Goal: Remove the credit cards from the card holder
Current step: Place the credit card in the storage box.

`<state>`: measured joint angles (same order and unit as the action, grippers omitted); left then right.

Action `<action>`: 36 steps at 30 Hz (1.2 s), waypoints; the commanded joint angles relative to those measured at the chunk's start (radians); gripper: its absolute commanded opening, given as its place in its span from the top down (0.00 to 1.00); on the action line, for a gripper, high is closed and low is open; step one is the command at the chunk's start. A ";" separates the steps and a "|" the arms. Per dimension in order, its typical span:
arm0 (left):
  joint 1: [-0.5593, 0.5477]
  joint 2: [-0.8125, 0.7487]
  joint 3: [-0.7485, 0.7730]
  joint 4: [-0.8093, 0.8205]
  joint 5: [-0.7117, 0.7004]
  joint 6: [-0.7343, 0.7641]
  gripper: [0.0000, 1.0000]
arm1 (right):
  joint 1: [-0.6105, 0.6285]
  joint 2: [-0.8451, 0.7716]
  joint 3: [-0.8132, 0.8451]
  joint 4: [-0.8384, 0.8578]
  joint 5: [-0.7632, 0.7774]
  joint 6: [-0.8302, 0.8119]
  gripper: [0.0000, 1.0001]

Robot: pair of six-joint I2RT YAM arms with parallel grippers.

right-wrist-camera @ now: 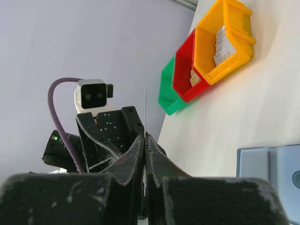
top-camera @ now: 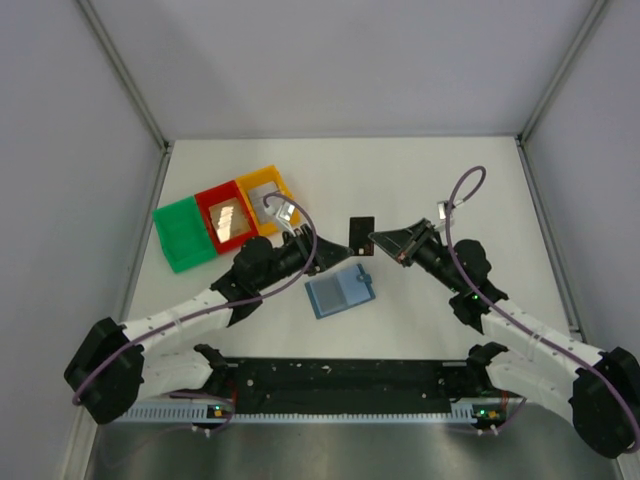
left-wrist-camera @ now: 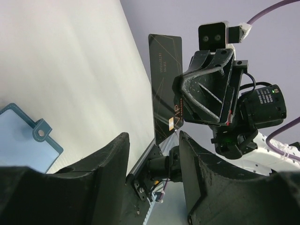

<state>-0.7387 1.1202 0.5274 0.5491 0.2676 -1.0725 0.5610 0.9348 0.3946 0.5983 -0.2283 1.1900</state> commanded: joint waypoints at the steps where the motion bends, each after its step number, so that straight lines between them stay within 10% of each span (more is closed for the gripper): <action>1: -0.002 0.009 0.039 0.044 0.005 -0.001 0.49 | 0.013 -0.018 0.047 0.050 0.006 -0.003 1.00; 10: -0.004 0.069 0.085 0.110 0.056 0.008 0.58 | 0.019 -0.019 0.043 0.064 0.000 0.003 1.00; 19: 0.010 0.024 0.051 0.124 0.007 0.114 1.00 | 0.020 -0.018 0.043 0.048 -0.022 -0.032 0.99; 27: 0.269 -0.129 0.091 -0.269 0.195 0.432 1.00 | 0.019 -0.028 0.147 -0.223 -0.086 -0.272 0.30; 36: 0.545 -0.108 0.376 -0.946 0.350 0.957 1.00 | 0.019 -0.008 0.288 -0.623 -0.080 -0.668 0.19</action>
<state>-0.2363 0.9977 0.7868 -0.1104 0.4843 -0.4034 0.5697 0.9291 0.6289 0.1524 -0.2939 0.7315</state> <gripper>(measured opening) 0.009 0.811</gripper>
